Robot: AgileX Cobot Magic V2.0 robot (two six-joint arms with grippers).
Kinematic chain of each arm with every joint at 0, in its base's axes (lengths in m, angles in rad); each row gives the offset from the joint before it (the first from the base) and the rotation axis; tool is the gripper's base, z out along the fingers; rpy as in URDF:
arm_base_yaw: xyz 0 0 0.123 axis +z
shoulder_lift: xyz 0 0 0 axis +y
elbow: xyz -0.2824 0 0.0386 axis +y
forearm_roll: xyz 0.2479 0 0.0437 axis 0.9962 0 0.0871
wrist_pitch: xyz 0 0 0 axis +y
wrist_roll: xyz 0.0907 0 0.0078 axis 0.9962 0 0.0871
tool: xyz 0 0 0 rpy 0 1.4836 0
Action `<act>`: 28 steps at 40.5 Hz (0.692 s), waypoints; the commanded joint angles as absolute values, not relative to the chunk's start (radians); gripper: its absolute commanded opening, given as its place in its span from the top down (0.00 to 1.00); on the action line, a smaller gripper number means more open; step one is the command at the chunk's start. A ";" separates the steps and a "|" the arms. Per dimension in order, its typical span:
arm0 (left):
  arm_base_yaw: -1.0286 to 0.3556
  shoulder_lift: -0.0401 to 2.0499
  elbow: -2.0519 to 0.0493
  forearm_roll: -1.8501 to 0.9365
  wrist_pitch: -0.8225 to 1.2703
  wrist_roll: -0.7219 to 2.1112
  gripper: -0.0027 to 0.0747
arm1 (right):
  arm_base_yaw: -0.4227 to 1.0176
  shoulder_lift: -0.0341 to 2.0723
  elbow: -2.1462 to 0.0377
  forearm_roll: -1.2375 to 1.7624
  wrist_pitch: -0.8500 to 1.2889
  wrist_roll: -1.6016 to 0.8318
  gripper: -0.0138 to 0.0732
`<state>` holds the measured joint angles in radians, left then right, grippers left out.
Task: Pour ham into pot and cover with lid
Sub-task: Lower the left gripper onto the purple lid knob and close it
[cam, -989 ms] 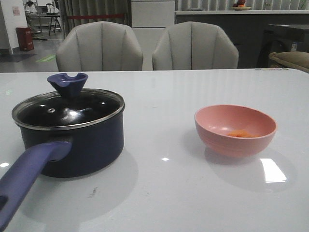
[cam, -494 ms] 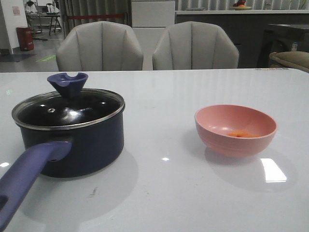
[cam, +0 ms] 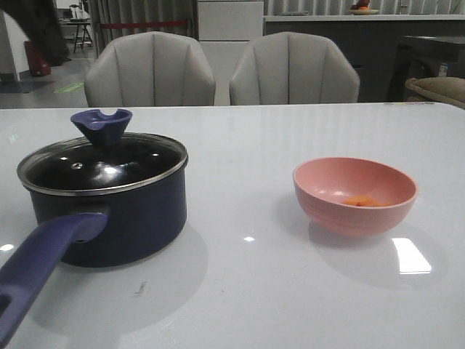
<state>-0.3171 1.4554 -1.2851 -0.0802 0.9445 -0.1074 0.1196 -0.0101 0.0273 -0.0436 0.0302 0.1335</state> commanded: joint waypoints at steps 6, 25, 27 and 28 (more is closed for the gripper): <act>-0.422 1.559 -1.437 0.012 0.966 -0.231 0.20 | 0.115 -0.031 0.022 -0.053 -0.059 0.130 0.66; -0.476 1.724 -1.550 0.031 1.028 -0.324 0.20 | 0.115 -0.031 0.022 -0.053 -0.059 0.130 0.66; -0.476 1.728 -1.550 0.033 1.028 -0.327 0.20 | 0.115 -0.031 0.022 -0.053 -0.059 0.130 0.66; -0.476 1.731 -1.550 0.033 1.028 -0.327 0.20 | 0.115 -0.031 0.022 -0.053 -0.059 0.130 0.66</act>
